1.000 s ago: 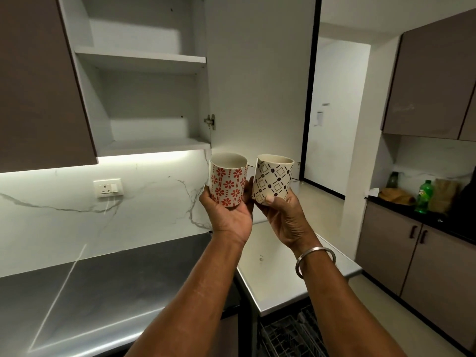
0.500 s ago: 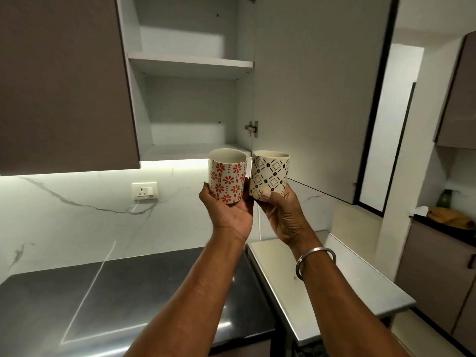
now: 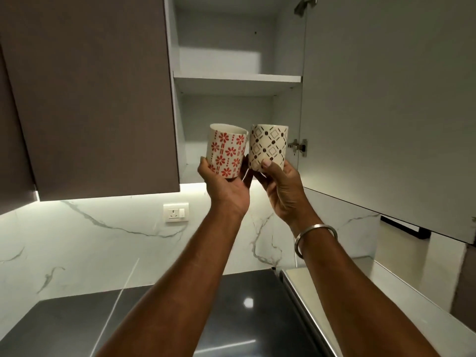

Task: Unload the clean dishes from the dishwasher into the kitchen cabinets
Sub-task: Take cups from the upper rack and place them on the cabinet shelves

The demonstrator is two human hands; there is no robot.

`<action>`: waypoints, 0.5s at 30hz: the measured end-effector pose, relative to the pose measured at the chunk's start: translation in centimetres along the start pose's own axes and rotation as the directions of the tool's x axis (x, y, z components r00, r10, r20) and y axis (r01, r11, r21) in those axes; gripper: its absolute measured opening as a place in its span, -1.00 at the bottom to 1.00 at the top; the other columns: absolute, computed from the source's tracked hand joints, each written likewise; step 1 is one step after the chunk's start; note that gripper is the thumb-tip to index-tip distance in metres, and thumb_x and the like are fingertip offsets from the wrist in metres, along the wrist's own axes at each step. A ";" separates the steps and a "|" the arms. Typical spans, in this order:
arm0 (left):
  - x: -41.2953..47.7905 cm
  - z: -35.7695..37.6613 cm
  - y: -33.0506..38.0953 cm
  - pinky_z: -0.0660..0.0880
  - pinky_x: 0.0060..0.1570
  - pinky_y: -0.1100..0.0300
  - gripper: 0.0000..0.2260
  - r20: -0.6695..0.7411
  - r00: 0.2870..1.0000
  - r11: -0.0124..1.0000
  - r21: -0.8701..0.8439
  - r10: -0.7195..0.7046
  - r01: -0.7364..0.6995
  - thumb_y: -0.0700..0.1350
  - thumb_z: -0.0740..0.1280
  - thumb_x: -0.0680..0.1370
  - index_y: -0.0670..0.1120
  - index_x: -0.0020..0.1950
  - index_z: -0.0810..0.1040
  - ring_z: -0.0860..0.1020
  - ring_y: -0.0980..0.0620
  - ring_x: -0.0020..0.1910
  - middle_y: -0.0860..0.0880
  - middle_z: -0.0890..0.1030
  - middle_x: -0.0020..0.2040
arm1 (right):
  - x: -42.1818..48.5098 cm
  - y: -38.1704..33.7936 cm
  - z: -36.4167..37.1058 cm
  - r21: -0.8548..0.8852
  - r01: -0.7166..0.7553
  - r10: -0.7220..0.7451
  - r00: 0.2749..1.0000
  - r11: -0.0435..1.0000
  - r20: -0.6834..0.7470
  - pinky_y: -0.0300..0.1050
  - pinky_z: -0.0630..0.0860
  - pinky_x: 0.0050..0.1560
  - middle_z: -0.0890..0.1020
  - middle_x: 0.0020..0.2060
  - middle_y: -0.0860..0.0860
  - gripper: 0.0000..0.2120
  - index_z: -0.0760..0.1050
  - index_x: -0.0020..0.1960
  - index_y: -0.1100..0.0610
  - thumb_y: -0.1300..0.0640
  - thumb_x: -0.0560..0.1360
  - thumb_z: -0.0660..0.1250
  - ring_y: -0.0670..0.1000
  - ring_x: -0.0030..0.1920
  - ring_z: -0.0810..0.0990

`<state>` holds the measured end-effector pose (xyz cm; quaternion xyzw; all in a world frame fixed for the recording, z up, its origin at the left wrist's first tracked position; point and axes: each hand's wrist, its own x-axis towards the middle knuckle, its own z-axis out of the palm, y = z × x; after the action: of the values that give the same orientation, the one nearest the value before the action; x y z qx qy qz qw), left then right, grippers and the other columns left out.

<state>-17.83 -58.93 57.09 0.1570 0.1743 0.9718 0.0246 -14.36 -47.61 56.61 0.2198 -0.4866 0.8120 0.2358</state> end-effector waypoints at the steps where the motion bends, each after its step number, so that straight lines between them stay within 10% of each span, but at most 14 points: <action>1: 1.0 0.4 0.7 0.50 0.29 -0.29 -0.47 0.012 1.000 1.000 0.004 0.010 -0.010 0.29 0.21 0.60 -0.03 0.43 0.44 0.61 -0.26 0.25 -0.27 0.59 0.31 | 1.2 0.2 0.7 0.006 0.008 -0.008 1.000 1.000 0.012 0.14 0.52 0.32 0.62 0.22 0.19 -0.65 0.45 0.32 0.18 0.29 0.55 0.37 0.21 0.28 0.59; 15: 15.5 11.3 10.0 0.64 -0.09 -0.02 -0.45 0.163 0.948 0.932 0.200 0.272 -0.302 0.24 0.27 0.62 -0.24 0.27 0.56 0.65 -0.19 -0.09 -0.29 0.65 0.07 | 20.1 -4.7 5.0 -0.048 0.136 -0.136 0.991 0.990 -0.007 0.25 0.56 0.22 0.60 0.22 0.18 -0.42 0.35 0.39 0.15 0.15 0.46 0.52 0.20 0.19 0.63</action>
<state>-28.91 -63.00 75.23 0.2467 0.2548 0.9267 -0.1242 -26.83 -46.72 73.71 0.2426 -0.4886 0.7832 0.2982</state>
